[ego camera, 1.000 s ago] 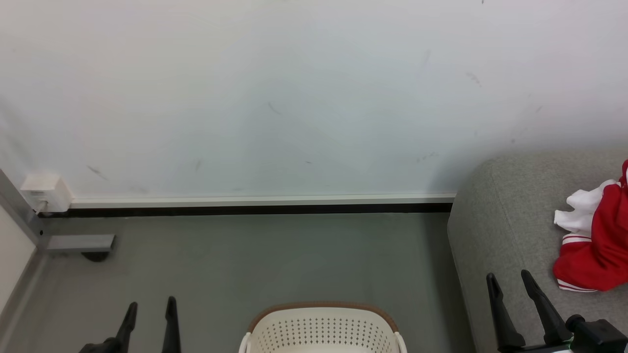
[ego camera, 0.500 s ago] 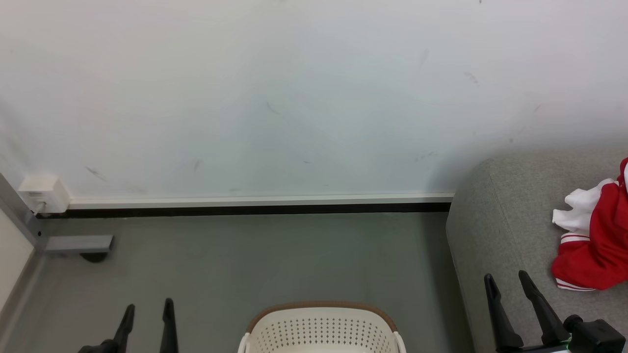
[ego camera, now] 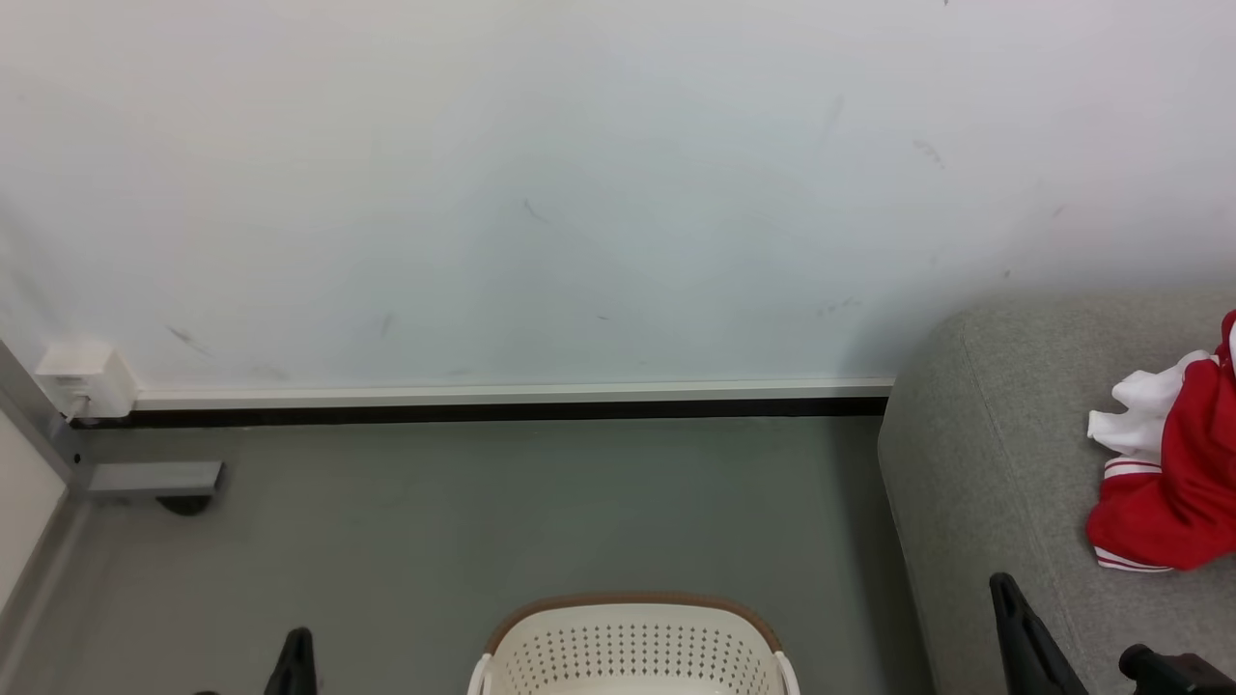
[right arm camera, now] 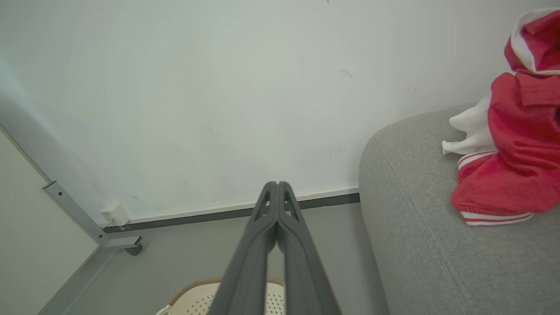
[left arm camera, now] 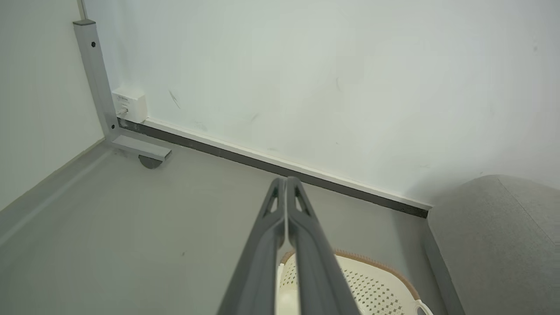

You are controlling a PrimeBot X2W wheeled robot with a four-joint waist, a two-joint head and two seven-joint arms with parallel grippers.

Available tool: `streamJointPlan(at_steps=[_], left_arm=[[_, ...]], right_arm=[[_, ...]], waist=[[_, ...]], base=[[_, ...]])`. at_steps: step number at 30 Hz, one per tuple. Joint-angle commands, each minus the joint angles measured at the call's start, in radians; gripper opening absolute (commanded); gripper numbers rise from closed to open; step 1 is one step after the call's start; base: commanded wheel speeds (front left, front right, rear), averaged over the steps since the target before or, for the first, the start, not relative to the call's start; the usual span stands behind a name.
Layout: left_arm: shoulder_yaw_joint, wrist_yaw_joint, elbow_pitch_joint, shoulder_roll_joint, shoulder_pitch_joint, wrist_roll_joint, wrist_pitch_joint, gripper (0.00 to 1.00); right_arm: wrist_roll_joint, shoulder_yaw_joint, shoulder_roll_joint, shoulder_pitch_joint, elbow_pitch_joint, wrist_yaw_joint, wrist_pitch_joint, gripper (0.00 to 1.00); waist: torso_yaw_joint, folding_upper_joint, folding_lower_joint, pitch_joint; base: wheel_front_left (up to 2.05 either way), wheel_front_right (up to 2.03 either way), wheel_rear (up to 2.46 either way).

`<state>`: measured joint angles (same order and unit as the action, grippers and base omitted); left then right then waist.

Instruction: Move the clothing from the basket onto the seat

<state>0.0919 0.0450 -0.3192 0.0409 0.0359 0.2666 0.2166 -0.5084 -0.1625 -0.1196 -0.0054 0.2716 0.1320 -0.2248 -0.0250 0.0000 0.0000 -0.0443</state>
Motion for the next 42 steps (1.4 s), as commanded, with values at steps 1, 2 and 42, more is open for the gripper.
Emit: streamJointPlan(at_steps=[1,2,42], left_arm=[[0.006,0.005,0.015,0.004,-0.031,0.049,-0.009,0.0],[0.006,0.006,0.017,0.004,-0.032,0.069,-0.013,0.0],[0.009,0.004,0.096,0.008,-0.081,0.681,-0.159,0.0]], right_arm=[[-0.043,0.013,0.001,-0.024,-0.014,0.0,0.009,0.0],[-0.059,0.017,0.002,-0.026,-0.013,0.0,0.014,0.0],[-0.572,0.126,0.02,-0.076,-0.016,-0.001,0.155,0.0]], waist=[[0.001,0.0,0.0,0.0],[0.001,0.0,0.0,0.001],[0.009,0.0,0.0,0.015]], base=[[0.0,0.0,0.0],[0.0,0.0,0.0],[0.0,0.0,0.0]])
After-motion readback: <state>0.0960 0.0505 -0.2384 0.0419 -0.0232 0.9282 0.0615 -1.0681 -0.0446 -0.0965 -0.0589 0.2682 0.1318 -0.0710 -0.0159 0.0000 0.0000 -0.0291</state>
